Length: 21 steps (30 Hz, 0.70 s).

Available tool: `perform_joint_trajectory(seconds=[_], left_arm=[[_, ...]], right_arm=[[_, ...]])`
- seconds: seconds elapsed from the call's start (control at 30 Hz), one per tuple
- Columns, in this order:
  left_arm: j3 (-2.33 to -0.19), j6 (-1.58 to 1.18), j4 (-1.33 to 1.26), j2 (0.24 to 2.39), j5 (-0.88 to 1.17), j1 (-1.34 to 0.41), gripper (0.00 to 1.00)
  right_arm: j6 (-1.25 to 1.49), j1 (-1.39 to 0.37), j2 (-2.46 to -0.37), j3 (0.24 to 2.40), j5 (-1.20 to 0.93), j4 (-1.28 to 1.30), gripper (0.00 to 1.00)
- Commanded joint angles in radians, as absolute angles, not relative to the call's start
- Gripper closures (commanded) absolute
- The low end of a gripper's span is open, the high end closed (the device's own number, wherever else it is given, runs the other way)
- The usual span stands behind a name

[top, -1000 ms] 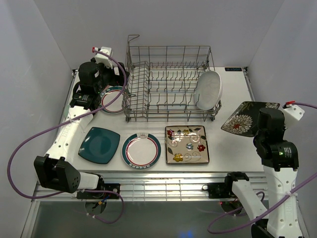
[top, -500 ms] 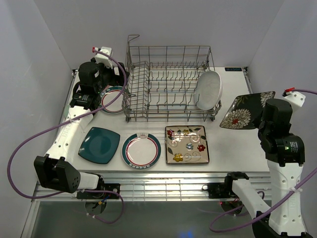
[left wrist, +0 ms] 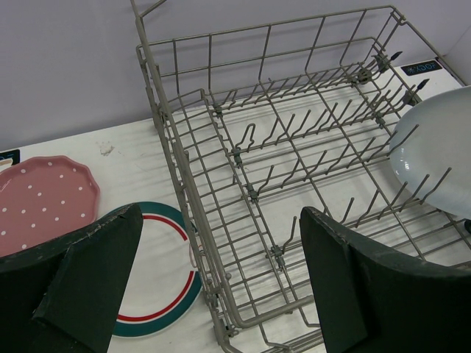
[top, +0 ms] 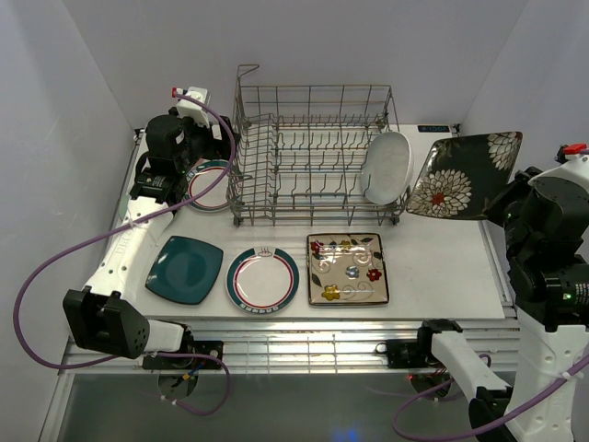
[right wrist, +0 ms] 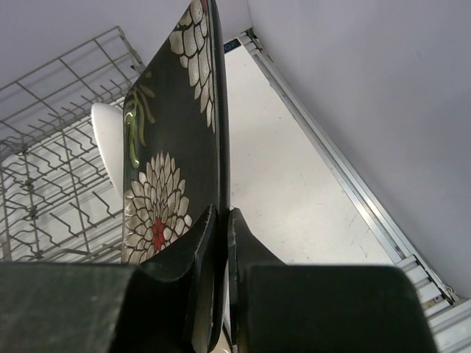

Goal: Load the plates into the dish rack
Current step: Pick up the plate from the corner of the board, then insert the plate into the dish rack.

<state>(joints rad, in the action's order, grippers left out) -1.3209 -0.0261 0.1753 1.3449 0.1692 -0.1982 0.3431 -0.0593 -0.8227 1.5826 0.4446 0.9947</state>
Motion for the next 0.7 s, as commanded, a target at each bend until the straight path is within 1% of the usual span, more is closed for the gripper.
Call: perform_joint_trajectory(seconds=[0.0, 0.5, 0.67], left_arm=[[-1.327, -0.021, 0.173, 1.324, 0.176, -0.193, 0.02], [-1.328, -0.020, 0.173, 1.328, 0.167, -0.193, 0.02], [-1.328, -0.018, 0.173, 1.330, 0.169, -0.193, 0.02]], right_arm=[[0.353, -0.060, -0.831, 1.681, 0.384, 0.819, 0.92], [0.385, -0.061, -0.989, 1.897, 0.158, 0.785, 0.92], [0.393, -0.060, -1.040, 1.930, 0.118, 0.769, 0.92]])
